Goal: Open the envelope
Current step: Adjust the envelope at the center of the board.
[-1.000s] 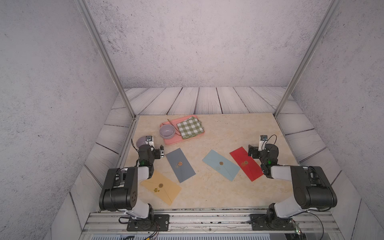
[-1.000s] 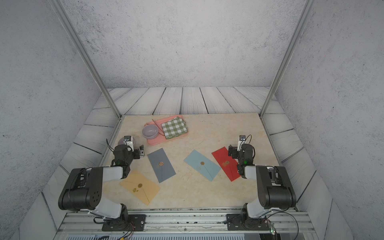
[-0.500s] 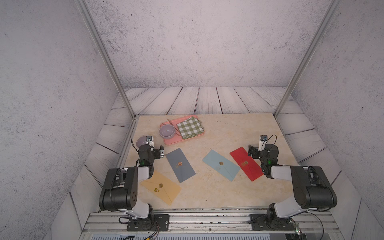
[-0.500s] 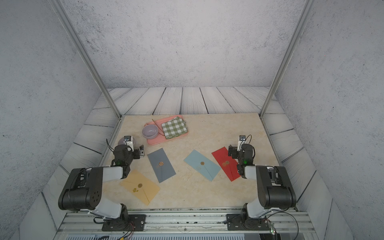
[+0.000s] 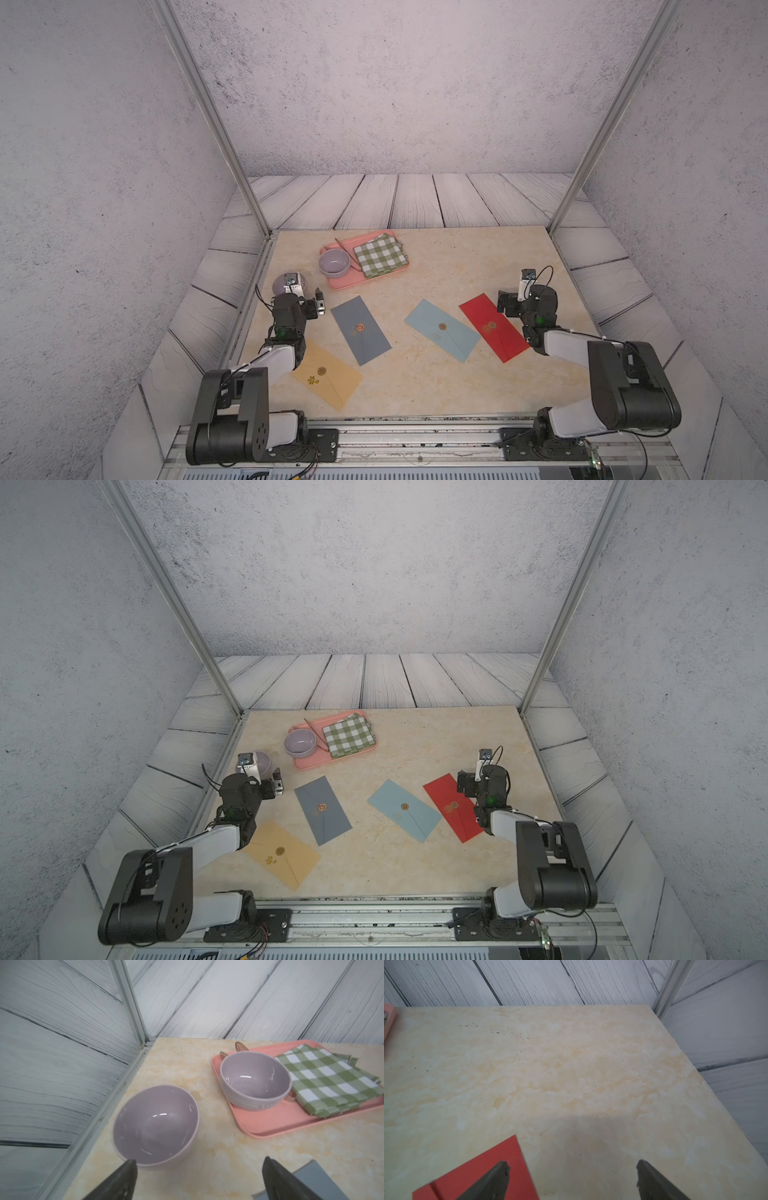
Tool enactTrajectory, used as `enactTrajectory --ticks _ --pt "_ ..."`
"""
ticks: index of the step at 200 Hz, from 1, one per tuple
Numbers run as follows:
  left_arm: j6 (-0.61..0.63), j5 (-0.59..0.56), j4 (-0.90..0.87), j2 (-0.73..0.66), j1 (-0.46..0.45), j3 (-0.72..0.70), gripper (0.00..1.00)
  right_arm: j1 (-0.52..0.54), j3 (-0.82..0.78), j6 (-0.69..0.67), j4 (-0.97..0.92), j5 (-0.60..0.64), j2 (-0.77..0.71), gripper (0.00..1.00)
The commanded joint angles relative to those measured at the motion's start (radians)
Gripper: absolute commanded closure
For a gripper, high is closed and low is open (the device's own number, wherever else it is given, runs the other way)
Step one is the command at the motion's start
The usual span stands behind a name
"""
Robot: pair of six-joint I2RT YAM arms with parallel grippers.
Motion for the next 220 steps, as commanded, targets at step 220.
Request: enactTrajectory --ticks 220 --pt "-0.529 0.422 -0.608 -0.081 -0.126 0.263 0.01 0.002 0.335 0.42 -0.812 -0.325 0.082 0.01"
